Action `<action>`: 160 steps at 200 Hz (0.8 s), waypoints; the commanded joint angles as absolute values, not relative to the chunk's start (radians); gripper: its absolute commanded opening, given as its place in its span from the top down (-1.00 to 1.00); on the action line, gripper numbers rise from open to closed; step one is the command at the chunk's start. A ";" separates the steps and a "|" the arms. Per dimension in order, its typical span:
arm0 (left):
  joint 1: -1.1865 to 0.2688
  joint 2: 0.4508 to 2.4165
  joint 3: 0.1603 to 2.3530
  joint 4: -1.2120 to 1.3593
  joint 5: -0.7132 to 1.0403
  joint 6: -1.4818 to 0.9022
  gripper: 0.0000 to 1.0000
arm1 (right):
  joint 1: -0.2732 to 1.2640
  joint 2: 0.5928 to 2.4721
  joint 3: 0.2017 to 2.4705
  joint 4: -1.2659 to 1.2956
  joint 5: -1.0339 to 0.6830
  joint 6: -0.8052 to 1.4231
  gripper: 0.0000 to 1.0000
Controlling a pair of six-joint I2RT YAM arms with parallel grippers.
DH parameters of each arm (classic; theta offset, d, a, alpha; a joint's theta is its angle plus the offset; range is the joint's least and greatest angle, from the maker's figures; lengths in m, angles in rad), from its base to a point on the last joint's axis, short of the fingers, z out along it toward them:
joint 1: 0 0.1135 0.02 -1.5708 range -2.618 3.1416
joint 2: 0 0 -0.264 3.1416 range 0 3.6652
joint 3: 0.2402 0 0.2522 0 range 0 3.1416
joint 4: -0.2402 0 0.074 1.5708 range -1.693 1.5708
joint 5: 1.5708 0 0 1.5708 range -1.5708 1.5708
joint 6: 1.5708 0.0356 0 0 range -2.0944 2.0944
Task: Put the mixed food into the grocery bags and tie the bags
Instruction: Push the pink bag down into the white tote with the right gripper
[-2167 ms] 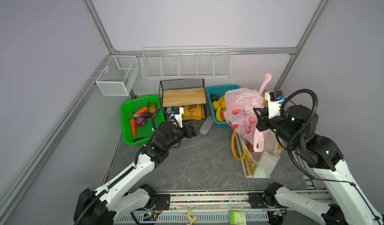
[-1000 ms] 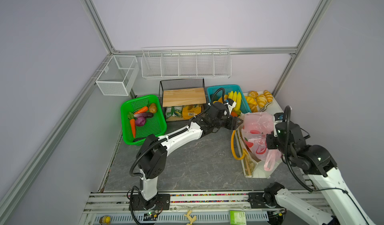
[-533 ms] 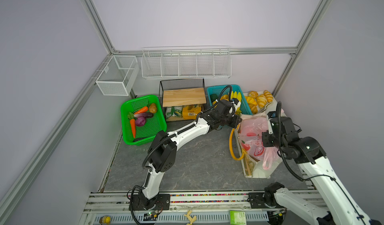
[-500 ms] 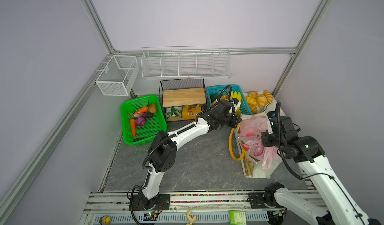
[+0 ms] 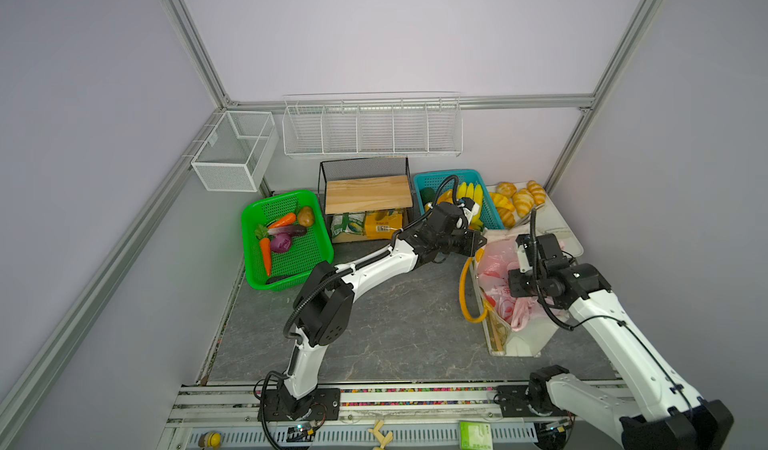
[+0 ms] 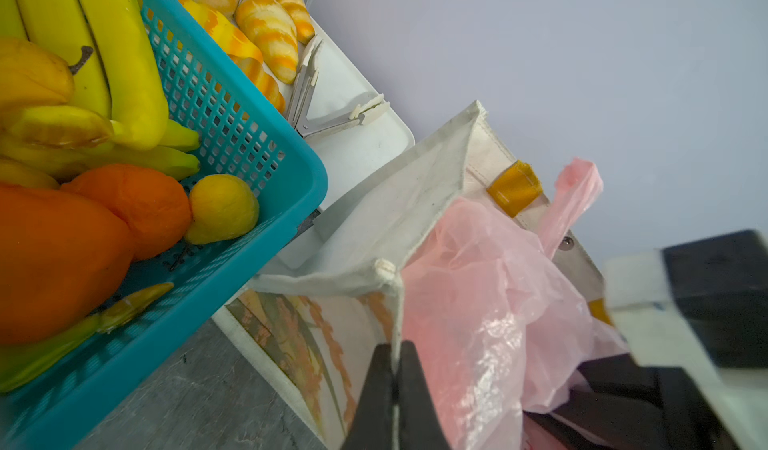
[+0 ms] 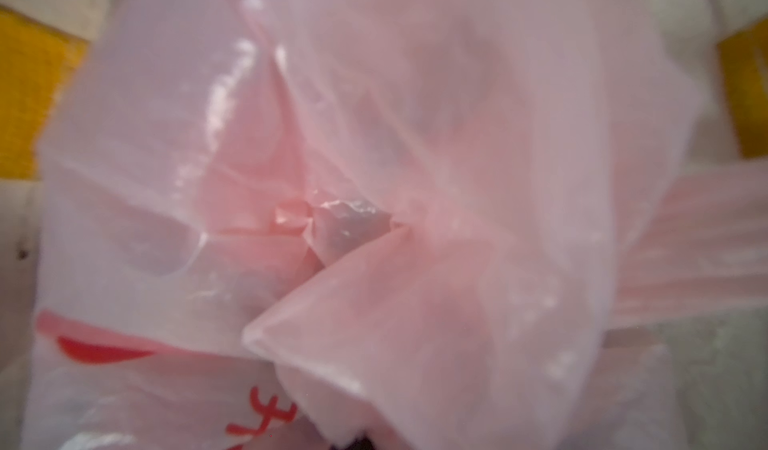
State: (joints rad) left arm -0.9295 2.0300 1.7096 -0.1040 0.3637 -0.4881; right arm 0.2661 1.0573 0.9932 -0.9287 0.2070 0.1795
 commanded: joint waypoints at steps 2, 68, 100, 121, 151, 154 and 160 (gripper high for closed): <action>-0.933 1.970 1.701 -0.014 0.393 -0.539 1.00 | 0.228 1.091 0.939 -0.872 0.146 0.216 0.85; -0.930 1.973 1.685 0.035 0.428 -0.575 1.00 | 0.158 1.144 0.823 -0.753 0.055 0.295 0.80; -0.928 1.981 1.684 0.030 0.429 -0.571 1.00 | 0.158 1.101 0.840 -0.753 0.055 0.297 0.67; -0.928 1.976 1.683 0.021 0.428 -0.559 1.00 | 0.159 1.029 0.896 -0.785 0.080 0.283 0.49; -0.927 1.964 1.682 -0.012 0.432 -0.532 1.00 | 0.163 0.947 0.989 -0.838 0.091 0.251 0.18; -0.925 1.962 1.681 -0.019 0.435 -0.530 1.00 | 0.163 0.942 0.996 -0.842 0.089 0.249 0.15; -0.923 1.956 1.679 -0.032 0.443 -0.524 1.00 | 0.164 0.935 1.014 -0.852 0.087 0.244 0.10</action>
